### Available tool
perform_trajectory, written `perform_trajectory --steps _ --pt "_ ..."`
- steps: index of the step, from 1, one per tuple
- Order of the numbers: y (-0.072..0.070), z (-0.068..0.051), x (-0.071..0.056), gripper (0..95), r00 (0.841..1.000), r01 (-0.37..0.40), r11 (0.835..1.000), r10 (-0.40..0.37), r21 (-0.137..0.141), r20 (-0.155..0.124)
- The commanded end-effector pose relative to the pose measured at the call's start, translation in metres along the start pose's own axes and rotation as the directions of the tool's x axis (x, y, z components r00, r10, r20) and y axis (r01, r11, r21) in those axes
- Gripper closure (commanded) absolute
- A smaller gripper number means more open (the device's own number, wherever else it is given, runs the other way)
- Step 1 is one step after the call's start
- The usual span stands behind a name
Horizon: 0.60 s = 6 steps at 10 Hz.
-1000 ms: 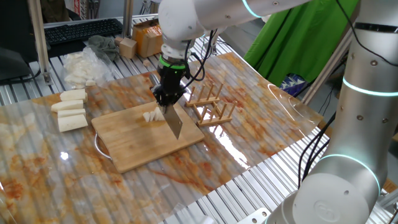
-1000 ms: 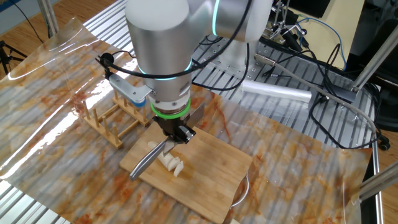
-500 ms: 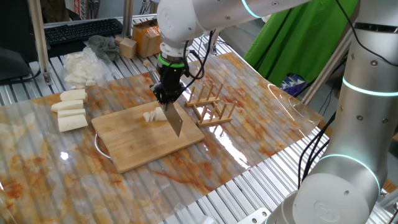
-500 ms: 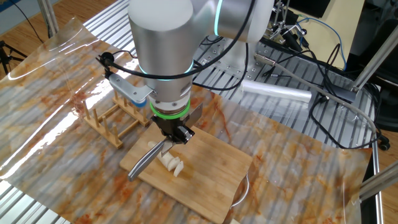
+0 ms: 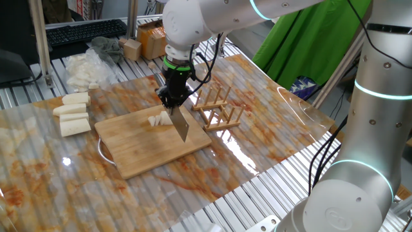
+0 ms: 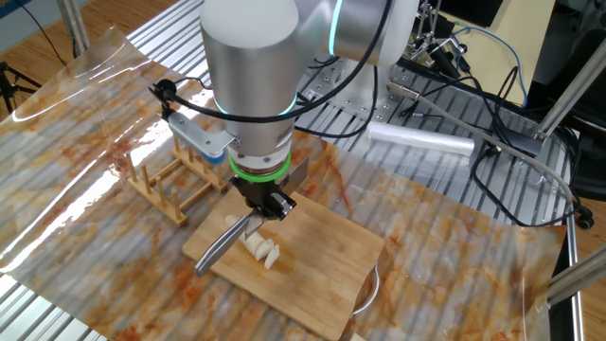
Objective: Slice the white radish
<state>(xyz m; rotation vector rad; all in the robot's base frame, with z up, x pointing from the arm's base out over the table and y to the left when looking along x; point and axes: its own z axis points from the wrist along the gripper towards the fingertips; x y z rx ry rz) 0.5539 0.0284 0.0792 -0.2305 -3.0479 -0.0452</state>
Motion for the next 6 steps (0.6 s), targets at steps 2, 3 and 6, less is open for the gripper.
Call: perform_trajectory --steps 2,3,6 --pt "0.003 0.023 -0.01 95.0 1.0 0.006 1.0 -0.006 -0.013 0.0" --pt "0.005 0.037 -0.014 95.0 1.0 0.009 1.0 -0.009 -0.014 0.01" --pt "0.009 0.054 -0.015 95.0 1.0 -0.002 1.0 0.002 -0.009 0.015"
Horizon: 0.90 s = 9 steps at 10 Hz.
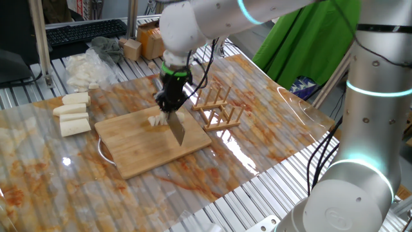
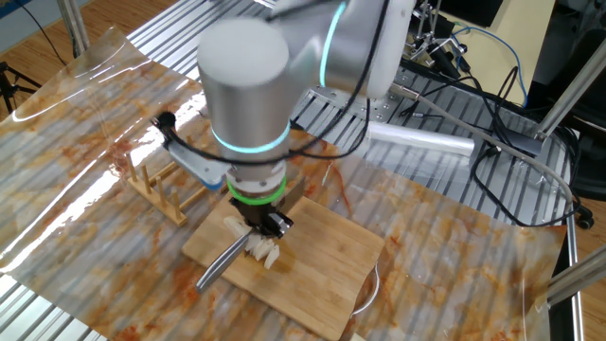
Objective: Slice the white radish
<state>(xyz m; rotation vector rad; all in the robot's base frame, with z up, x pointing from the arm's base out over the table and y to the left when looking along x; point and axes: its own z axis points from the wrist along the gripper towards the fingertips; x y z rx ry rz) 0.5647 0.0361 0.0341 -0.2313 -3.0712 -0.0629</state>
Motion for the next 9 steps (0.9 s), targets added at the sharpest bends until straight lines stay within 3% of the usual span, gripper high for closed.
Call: perform_trajectory --steps 1,4,7,9 --pt "0.0 0.007 0.0 95.0 1.0 -0.004 1.0 0.004 0.005 -0.015" --pt "-0.004 -0.012 0.007 95.0 1.0 -0.005 1.0 0.005 -0.002 -0.027" --pt "-0.004 -0.034 0.013 95.0 0.999 -0.008 1.0 0.008 0.009 -0.04" --pt "-0.009 -0.047 0.011 95.0 0.999 0.01 0.999 -0.009 0.032 -0.038"
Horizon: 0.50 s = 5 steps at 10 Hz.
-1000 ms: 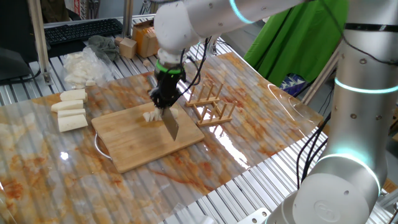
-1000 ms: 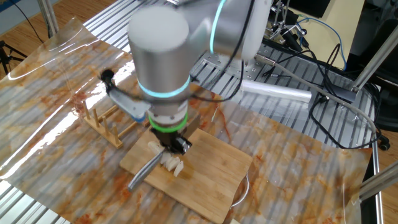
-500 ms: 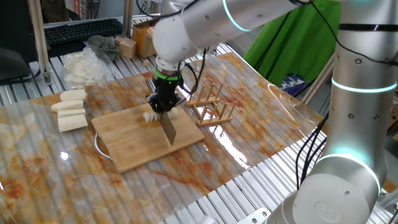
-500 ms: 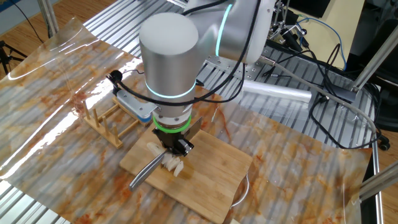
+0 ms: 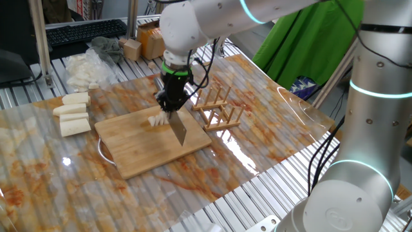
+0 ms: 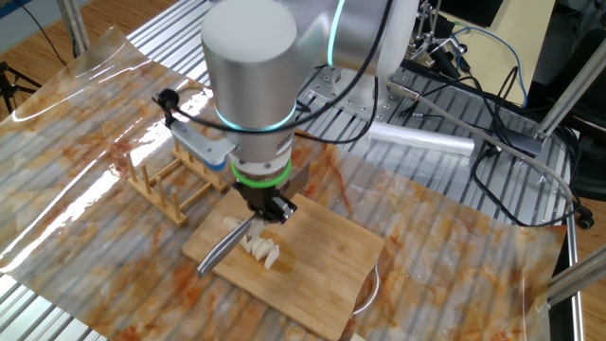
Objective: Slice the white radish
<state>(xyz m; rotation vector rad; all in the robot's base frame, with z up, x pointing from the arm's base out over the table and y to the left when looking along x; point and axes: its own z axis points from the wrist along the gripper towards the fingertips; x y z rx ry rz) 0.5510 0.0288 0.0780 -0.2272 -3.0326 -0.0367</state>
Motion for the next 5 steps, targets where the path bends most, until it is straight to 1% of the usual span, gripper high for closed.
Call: perform_trajectory --steps 1,2,3,5 --pt "-0.0032 -0.0074 -0.0061 95.0 1.0 0.014 1.0 -0.014 0.015 -0.004" --pt "-0.0048 -0.0102 -0.0067 95.0 1.0 0.012 1.0 -0.012 0.014 -0.001" --pt "-0.0051 -0.0105 -0.0073 95.0 1.0 0.011 1.0 -0.011 0.017 0.0" --pt "-0.0051 -0.0104 -0.0074 95.0 1.0 0.008 1.0 -0.008 0.012 0.0"
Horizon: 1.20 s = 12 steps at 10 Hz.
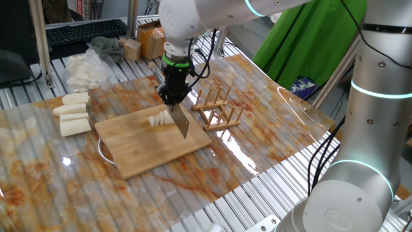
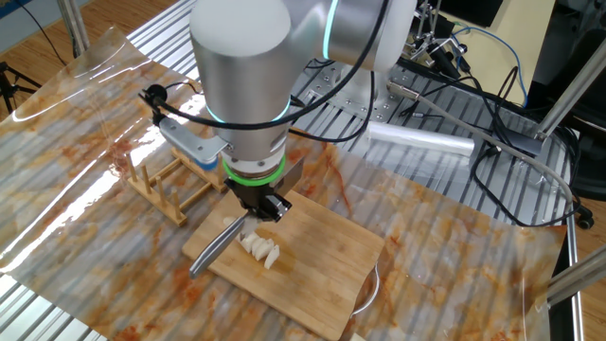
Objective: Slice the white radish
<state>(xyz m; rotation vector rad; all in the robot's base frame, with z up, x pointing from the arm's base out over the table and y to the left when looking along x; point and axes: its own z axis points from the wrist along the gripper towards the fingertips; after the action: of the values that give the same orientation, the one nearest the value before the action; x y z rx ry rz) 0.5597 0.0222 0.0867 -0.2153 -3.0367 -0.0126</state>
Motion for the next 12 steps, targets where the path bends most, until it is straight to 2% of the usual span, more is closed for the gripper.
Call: perform_trajectory --steps 1,12 --pt "-0.0001 -0.0004 0.0011 95.0 1.0 -0.001 1.0 0.001 -0.004 -0.003" --pt "0.0006 0.0018 0.0008 95.0 1.0 -0.011 1.0 0.011 -0.028 -0.008"
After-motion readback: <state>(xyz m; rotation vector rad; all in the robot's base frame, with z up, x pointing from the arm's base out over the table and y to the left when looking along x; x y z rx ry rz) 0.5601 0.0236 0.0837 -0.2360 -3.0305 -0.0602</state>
